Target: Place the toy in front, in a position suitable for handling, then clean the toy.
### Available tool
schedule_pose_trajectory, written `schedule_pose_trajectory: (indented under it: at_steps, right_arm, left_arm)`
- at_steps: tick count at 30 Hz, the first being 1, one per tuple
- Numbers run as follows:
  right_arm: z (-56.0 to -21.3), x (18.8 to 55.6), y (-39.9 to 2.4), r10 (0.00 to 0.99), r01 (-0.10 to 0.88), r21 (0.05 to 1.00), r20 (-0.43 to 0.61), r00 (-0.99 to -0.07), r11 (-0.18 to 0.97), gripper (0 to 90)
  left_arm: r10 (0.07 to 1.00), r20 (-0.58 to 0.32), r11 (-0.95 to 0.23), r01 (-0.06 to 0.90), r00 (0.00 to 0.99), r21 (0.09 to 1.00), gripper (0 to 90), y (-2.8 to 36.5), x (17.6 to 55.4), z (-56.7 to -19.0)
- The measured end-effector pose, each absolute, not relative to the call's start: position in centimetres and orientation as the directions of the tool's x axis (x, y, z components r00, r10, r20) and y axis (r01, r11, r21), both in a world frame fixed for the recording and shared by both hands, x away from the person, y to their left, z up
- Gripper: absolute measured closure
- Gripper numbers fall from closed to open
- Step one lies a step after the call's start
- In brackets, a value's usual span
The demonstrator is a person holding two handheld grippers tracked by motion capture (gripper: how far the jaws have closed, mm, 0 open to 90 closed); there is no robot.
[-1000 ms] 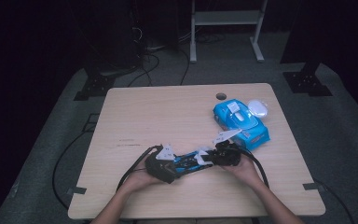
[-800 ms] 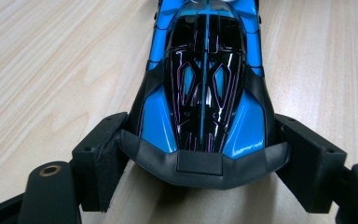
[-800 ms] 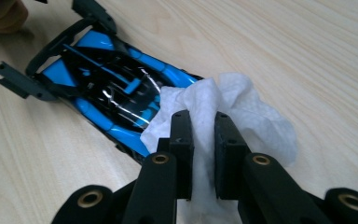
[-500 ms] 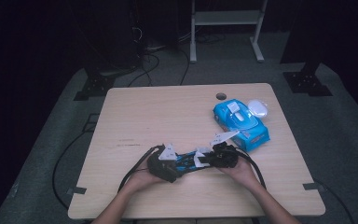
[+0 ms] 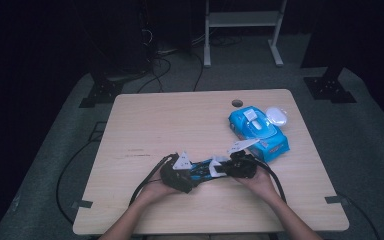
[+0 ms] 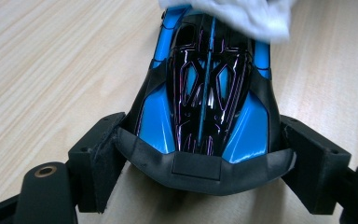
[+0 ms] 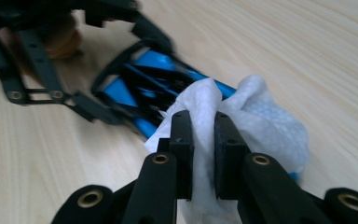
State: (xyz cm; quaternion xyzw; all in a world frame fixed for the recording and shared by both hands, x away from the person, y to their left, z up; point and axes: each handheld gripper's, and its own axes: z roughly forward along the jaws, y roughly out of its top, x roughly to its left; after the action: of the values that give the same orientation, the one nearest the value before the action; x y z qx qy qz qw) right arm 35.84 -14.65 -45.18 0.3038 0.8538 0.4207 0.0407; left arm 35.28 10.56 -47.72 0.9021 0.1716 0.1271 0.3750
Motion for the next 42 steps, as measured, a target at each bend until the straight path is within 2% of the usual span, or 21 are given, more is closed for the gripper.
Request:
schedule_pose_trajectory:
  at_steps: [2, 9, 15, 22, 27, 32, 37, 39, 40, 42]
  right_arm:
    - [-44.9, 35.6, -13.8, 0.560, 0.457, 0.739, 0.130, -0.818, 0.495, 79.8]
    - [-45.7, 36.5, -15.8, 0.586, 0.521, 0.740, 0.214, -0.782, 0.425, 79.8]
    - [-45.6, 36.3, -15.7, 0.598, 0.512, 0.742, 0.189, -0.779, 0.433, 79.8]
    - [-45.4, 36.1, -14.9, 0.594, 0.495, 0.743, 0.165, -0.787, 0.449, 79.7]
    - [-45.2, 36.2, -14.4, 0.582, 0.488, 0.743, 0.164, -0.796, 0.458, 79.8]
    - [-44.7, 36.2, -12.1, 0.537, 0.454, 0.755, 0.161, -0.828, 0.473, 79.8]
    - [-44.4, 36.6, -13.4, 0.561, 0.459, 0.751, 0.144, -0.815, 0.475, 79.8]
    - [-44.6, 36.9, -14.5, 0.591, 0.487, 0.746, 0.158, -0.791, 0.454, 79.8]
    - [-44.8, 37.0, -14.9, 0.596, 0.498, 0.743, 0.167, -0.785, 0.448, 79.7]
    - [-45.2, 37.2, -15.1, 0.592, 0.509, 0.742, 0.189, -0.783, 0.436, 79.8]
  left_arm:
    - [0.405, 0.094, -0.658, 0.218, 0.909, 0.721, 21.3, 10.8, 35.4, -47.7]
    - [0.402, 0.073, -0.666, 0.237, 0.913, 0.707, 20.5, 11.3, 35.6, -47.5]
    - [0.384, 0.053, -0.660, 0.234, 0.922, 0.714, 30.4, 11.4, 35.5, -47.6]
    - [0.396, 0.048, -0.662, 0.249, 0.917, 0.707, 23.7, 11.5, 35.9, -47.6]
    - [0.398, 0.063, -0.669, 0.242, 0.915, 0.703, 26.1, 11.5, 35.9, -47.5]
    - [0.416, 0.066, -0.669, 0.256, 0.907, 0.698, 26.5, 11.8, 36.1, -47.4]
    - [0.402, 0.073, -0.667, 0.238, 0.913, 0.706, 28.1, 11.8, 36.1, -47.4]
    - [0.404, 0.071, -0.662, 0.238, 0.912, 0.711, 24.6, 11.6, 36.1, -47.4]
    - [0.409, 0.073, -0.657, 0.238, 0.910, 0.715, 19.8, 11.5, 36.2, -47.4]
    - [0.414, 0.068, -0.650, 0.242, 0.908, 0.720, 18.7, 11.1, 36.4, -47.3]
